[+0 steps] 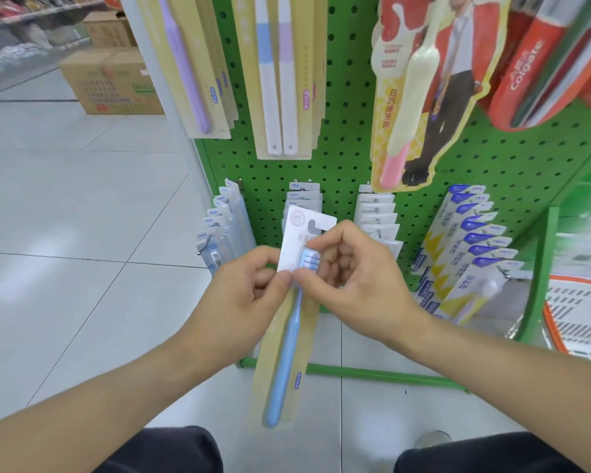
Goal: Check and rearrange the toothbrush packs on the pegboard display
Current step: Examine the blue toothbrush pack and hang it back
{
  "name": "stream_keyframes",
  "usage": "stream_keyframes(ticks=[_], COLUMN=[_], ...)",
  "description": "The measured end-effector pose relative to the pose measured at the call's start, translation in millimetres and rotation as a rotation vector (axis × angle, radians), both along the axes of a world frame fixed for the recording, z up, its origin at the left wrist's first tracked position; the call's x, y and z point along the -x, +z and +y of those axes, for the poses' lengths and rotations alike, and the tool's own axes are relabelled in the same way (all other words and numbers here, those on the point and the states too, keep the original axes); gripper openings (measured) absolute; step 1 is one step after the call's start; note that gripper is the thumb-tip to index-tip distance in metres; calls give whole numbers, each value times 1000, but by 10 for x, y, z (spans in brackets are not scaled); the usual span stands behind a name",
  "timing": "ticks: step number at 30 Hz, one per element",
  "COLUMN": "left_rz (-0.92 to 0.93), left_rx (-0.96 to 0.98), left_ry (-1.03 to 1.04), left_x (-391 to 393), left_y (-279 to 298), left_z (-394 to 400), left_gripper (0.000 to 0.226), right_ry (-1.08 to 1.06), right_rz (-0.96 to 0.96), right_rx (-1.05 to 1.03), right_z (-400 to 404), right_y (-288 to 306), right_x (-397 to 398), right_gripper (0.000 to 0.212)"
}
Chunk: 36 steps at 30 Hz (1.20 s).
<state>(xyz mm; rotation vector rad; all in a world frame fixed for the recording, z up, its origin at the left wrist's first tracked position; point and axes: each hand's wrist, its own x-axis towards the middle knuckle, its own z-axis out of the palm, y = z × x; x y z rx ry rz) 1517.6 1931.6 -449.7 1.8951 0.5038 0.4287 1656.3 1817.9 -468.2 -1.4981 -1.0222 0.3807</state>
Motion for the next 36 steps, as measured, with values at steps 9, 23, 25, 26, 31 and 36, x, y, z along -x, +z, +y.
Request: stream_keyframes(ticks=[9,23,25,26,31,36], left_rz=[-66,-164,-181,-192,-226,-142], left_rx=[381,453,485,503,557,533], left_ry=[89,201,252,276,356,244], left_x=[-34,-40,-45,-45,-28,6], left_y=[-32,8,6,10,51,68], left_z=[-12,14,42,57,160,149], left_gripper=[17,20,20,20,21,28], right_ry=[88,-15,21,34,239,217], right_rz=[-204,168,84,22,-18,37], right_rx=[61,-77,21,82,250,160], right_z=[80,137,136,127,46,38], right_y=[92,62,45,40,41,6], right_x=[-104,-51,-23,-8,38,45], right_gripper=[32,32,27,28,42,25])
